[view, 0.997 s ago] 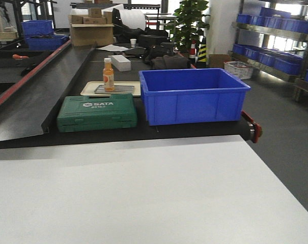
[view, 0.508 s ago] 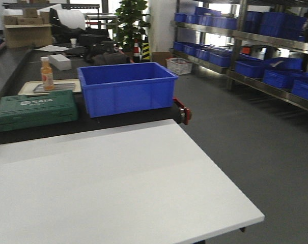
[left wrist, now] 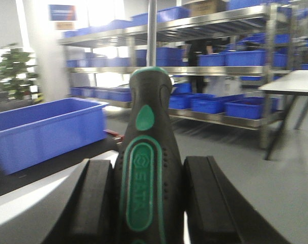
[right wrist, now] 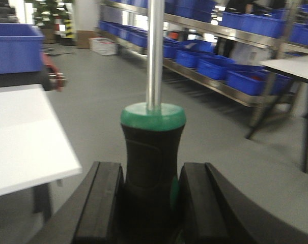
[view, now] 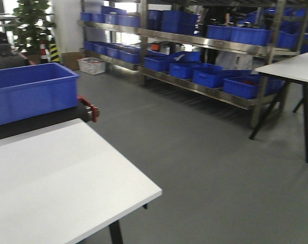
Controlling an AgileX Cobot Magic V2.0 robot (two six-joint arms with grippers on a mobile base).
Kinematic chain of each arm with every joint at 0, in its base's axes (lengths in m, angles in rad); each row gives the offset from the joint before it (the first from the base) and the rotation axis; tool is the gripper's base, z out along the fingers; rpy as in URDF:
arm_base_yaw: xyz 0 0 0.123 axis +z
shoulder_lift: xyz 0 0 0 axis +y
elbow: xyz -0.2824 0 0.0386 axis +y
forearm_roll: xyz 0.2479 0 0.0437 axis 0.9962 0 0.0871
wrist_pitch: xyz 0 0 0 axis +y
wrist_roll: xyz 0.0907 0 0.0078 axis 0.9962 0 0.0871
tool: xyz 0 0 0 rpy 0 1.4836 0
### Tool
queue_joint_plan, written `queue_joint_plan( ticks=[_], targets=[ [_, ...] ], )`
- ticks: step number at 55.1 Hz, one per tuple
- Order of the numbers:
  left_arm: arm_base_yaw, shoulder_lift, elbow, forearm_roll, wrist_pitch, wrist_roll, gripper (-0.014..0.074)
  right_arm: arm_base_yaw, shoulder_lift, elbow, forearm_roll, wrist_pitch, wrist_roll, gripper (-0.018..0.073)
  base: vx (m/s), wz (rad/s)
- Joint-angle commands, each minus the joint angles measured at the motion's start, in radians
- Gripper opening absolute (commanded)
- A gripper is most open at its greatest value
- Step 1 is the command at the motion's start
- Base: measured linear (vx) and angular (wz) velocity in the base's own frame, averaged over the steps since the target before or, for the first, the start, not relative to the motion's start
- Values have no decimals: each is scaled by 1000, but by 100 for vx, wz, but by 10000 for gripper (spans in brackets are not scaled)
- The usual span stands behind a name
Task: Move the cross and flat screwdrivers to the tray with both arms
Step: 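Hold both screwdrivers while the base turns away from the table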
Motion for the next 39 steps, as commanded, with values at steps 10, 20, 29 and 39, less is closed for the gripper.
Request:
queue_joint_plan(
  ticks=[10,20,29,39],
  targets=[
    [-4,12,-27,-12,-91,-1,0,-3,3,-30,7,-92,-7,-8,5,-90],
    [-4,12,-27,-12,-91,-1,0,-3,3,-30,7,-92,-7,-8,14,-82],
    [-4,12,-27,-12,-91,-1,0,-3,3,-30,7,-92,-7,-8,21,-61],
    [-4,12,-27,-12,-91,-1,0,-3,3,-30,7,-92,-7,-8,26,-45]
  ],
)
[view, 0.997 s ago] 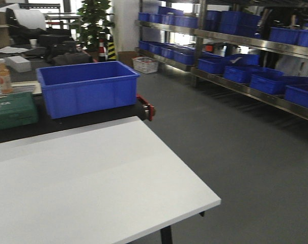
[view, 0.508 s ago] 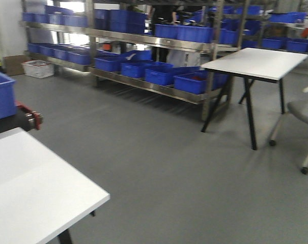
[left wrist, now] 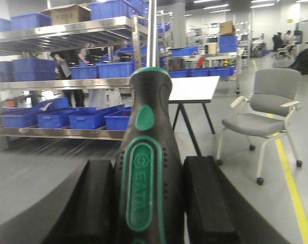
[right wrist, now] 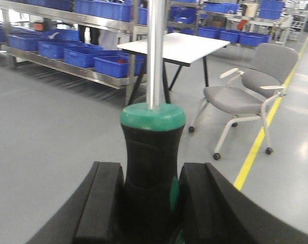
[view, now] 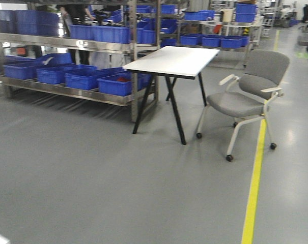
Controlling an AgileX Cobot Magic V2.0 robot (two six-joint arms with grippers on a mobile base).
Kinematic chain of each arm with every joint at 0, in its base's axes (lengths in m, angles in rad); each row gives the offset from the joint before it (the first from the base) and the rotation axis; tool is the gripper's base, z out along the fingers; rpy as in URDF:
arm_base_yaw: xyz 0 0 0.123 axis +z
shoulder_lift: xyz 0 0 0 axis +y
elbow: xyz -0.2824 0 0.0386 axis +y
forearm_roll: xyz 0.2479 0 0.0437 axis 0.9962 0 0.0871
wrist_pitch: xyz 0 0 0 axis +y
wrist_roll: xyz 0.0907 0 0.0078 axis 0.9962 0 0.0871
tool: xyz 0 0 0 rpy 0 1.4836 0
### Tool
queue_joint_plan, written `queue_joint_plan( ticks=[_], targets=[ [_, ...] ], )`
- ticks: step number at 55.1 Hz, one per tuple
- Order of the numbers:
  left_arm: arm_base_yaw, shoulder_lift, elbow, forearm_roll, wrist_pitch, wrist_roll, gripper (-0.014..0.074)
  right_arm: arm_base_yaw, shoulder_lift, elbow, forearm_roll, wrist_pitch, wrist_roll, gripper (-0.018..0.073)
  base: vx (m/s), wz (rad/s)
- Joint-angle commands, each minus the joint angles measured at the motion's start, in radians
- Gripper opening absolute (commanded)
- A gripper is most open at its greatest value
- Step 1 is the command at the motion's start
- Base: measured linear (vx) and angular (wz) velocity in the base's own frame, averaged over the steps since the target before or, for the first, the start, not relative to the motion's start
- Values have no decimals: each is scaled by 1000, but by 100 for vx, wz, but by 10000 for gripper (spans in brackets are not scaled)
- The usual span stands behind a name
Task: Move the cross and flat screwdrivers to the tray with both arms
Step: 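Hold both screwdrivers while the base turns away from the table, then hold both screwdrivers while the base drives past the blue-bin shelves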
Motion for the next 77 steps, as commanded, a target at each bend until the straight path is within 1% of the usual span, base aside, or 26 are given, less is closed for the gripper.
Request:
queue_joint_plan(
  ticks=[1,20,50,65,77],
  targets=[
    [-4,12,-27,-12,-92,-1,0,-3,9,-30,7,-92,-7,-8,29,-36],
    [-4,12,-27,-12,-92,-1,0,-3,9,-30,7,-92,-7,-8,36,-24],
    [-4,12,-27,-12,-92,-1,0,-3,9,-30,7,-92,-7,-8,47,-7],
    [-4,12,-27,-12,-92,-1,0,-3,9,-30,7,-92,-7,-8,54,11],
    [-4,12,-27,-12,-92,-1,0,-3,9,-30,7,-92,-7,-8,56,41]
  ],
)
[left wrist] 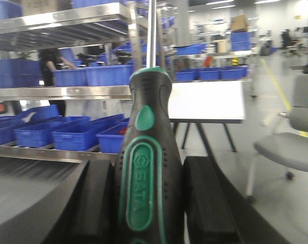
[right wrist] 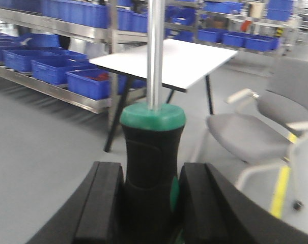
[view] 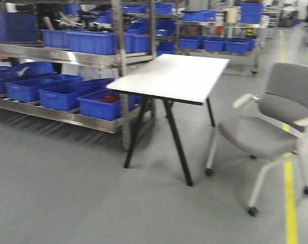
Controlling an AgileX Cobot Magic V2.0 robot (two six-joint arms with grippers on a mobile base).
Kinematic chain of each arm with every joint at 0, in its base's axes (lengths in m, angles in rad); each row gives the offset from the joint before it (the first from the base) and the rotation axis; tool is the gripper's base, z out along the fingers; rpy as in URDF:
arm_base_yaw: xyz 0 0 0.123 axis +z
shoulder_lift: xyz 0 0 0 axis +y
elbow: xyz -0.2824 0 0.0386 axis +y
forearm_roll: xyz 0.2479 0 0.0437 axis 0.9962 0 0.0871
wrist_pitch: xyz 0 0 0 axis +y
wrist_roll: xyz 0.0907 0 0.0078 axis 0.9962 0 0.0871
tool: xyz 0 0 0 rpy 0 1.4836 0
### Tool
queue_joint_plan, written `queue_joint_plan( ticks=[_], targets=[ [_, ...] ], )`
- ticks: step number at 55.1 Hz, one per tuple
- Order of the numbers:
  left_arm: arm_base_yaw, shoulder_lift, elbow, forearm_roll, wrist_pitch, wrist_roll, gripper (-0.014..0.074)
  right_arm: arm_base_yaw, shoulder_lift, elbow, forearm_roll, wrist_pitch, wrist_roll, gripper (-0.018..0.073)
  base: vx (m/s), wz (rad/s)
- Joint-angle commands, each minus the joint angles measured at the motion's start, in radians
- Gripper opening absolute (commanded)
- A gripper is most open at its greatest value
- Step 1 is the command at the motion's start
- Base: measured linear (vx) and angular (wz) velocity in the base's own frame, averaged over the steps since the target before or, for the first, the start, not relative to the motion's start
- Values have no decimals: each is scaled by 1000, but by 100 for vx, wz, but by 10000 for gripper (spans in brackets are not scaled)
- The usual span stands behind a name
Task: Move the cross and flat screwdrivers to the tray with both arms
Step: 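Hold both screwdrivers while the base drives past the blue-bin shelves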
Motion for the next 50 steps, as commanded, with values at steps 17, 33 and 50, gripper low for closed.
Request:
queue_joint_plan(
  ticks=[17,33,50],
  targets=[
    [-4,11,-27,-11,-93,-1,0,-3,9,-31,7,-92,-7,-8,58,70],
    [-4,11,-27,-11,-93,-1,0,-3,9,-31,7,-92,-7,-8,57,77],
    [-4,11,-27,-11,-93,-1,0,-3,9,-31,7,-92,-7,-8,56,62]
  ],
)
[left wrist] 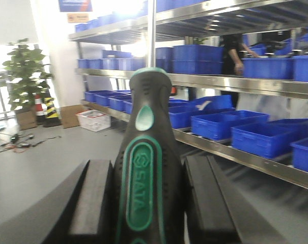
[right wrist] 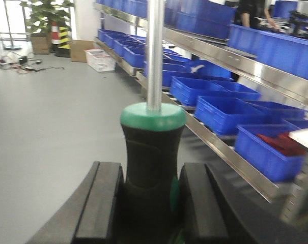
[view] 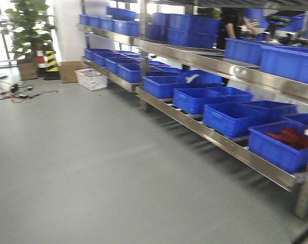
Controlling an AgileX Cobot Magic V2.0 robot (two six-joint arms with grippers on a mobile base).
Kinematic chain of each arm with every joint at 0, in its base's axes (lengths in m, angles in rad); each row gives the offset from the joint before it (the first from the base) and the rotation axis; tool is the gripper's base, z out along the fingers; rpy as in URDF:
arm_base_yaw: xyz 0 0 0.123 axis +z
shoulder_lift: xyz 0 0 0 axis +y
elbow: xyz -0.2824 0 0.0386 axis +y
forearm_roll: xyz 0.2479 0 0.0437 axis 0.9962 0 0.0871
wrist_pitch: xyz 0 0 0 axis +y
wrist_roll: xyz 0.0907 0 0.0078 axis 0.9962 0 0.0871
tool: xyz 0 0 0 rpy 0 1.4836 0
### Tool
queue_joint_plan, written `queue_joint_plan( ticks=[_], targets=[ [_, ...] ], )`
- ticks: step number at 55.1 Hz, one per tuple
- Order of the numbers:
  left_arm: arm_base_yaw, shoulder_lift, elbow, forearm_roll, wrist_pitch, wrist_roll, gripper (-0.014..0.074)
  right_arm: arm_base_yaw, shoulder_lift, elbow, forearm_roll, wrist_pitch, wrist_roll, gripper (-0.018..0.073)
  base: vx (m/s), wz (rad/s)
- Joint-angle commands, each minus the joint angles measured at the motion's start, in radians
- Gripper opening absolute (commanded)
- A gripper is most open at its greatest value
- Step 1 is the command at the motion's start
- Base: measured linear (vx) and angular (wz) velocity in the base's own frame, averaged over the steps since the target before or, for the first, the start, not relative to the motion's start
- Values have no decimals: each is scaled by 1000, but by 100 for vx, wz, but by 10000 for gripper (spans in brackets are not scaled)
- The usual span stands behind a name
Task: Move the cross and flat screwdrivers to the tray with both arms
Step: 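Hold both screwdrivers while the base drives past the blue-bin shelves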
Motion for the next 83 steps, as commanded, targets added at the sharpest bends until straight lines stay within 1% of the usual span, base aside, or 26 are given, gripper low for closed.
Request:
queue_joint_plan(
  ticks=[1,49,83],
  targets=[
    [-4,11,-27,-10,-92,-1,0,-3,9,-31,6,-92,-7,-8,55,50],
    [-4,11,-27,-10,-92,-1,0,-3,9,-31,6,-92,-7,-8,58,33],
    [-4,11,-27,-10,-92,-1,0,-3,9,-31,6,-92,-7,-8,63,2]
  ],
)
